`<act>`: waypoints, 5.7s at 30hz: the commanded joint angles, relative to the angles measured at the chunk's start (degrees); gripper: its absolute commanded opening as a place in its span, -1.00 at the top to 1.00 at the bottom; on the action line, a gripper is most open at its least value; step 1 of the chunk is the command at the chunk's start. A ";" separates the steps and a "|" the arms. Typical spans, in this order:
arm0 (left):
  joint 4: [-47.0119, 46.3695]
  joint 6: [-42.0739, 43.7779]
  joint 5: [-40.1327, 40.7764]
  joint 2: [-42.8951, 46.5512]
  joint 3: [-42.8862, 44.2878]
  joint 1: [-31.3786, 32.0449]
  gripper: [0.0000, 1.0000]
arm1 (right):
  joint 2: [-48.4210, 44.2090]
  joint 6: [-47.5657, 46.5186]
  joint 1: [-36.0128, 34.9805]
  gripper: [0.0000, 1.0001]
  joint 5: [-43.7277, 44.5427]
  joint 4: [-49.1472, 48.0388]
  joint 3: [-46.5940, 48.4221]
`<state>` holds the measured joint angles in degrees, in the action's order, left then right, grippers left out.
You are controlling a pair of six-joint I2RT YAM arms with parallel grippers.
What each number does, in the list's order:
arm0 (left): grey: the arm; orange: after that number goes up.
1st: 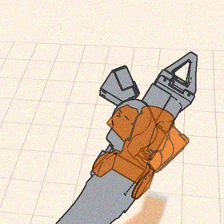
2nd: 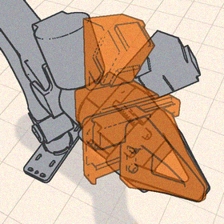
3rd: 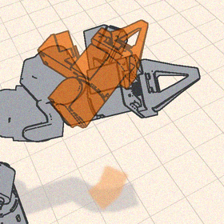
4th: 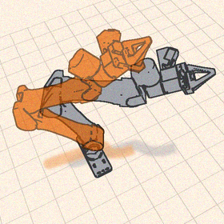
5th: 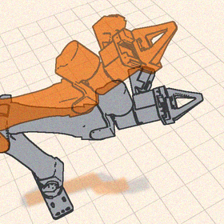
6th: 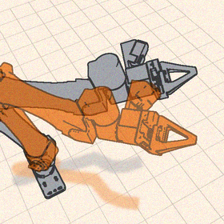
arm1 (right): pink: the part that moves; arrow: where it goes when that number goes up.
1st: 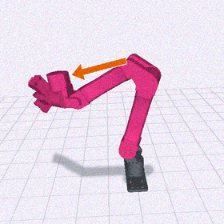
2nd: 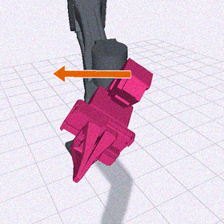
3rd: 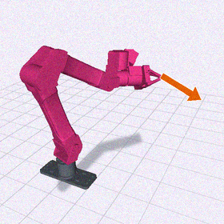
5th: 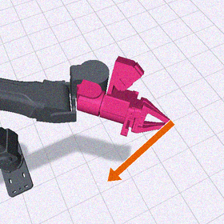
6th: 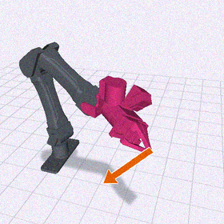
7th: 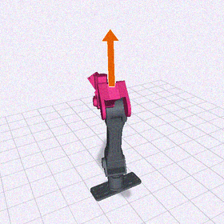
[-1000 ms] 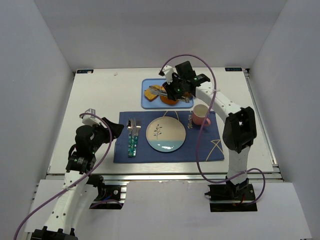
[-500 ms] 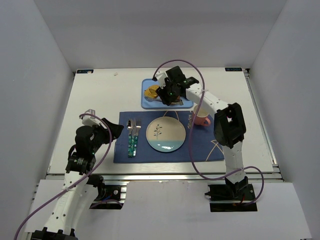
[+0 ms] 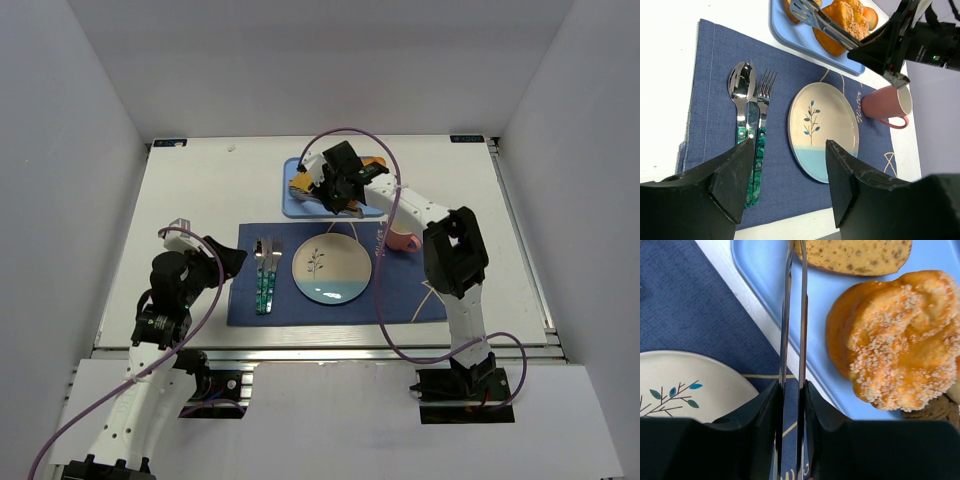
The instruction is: Place the bread
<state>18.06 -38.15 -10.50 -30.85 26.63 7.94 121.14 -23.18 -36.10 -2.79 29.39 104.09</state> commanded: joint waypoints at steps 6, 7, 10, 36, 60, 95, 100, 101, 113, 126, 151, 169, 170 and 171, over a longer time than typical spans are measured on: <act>0.13 0.62 0.57 0.53 1.75 -0.21 -0.37 | -1.70 -0.38 -0.20 0.47 0.41 -1.70 -1.61; 0.13 0.71 0.57 0.44 1.76 -0.21 -0.37 | -1.79 -0.38 -0.20 0.47 0.33 -1.79 -1.61; 0.39 0.71 0.66 0.62 1.84 -0.21 -0.37 | -2.22 -0.20 -0.20 0.37 0.24 -2.58 -1.61; 0.74 0.62 0.83 1.32 1.67 -0.30 -0.37 | -4.51 -0.90 -0.20 0.23 2.43 -5.30 -1.35; 0.83 0.71 1.01 1.50 1.76 -0.21 -0.37 | -5.30 -3.36 -0.73 0.18 6.74 -6.97 -8.29; 1.53 0.62 1.19 2.28 2.99 -0.30 -0.37 | -39.01 -0.36 1.12 0.81 -14.18 -2.14 -33.91; 0.75 -0.26 0.48 2.90 1.94 -0.21 -0.37 | -50.02 -3.27 1.12 0.81 -12.68 -1.35 -46.57; 0.57 -0.52 0.31 2.90 1.76 -0.21 -0.37 | -51.34 -3.54 1.12 0.81 -12.25 -1.44 -48.27; 2.41 -1.14 0.13 4.92 2.46 -0.21 -0.37 | -55.22 -5.47 1.12 0.66 -11.98 0.93 -55.31; 3.03 -1.66 0.48 6.33 2.02 -0.21 -0.37 | -56.80 -5.74 1.20 0.09 -15.93 4.19 -54.88; -1.01 -1.66 -1.10 3.87 1.49 -0.21 -0.37 | -44.08 20.11 43.29 1.00 -20.69 -6.27 -32.64; -3.56 -1.66 -2.24 1.50 0.88 -0.30 -0.37 | -22.54 7.54 50.25 0.12 -5.12 -12.96 -46.08; -3.56 -1.66 -2.33 1.50 0.79 -0.30 -0.37 | -22.01 6.66 50.33 0.07 -5.04 -11.99 -46.17; -3.82 -1.66 -2.33 1.50 0.79 -0.21 -0.37 | -21.65 6.31 50.25 0.01 -4.95 -11.72 -46.52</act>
<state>15.75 -39.90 -12.05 -29.39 27.14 7.94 98.89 -13.82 14.04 -9.45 18.52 58.13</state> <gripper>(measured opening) 0.686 0.481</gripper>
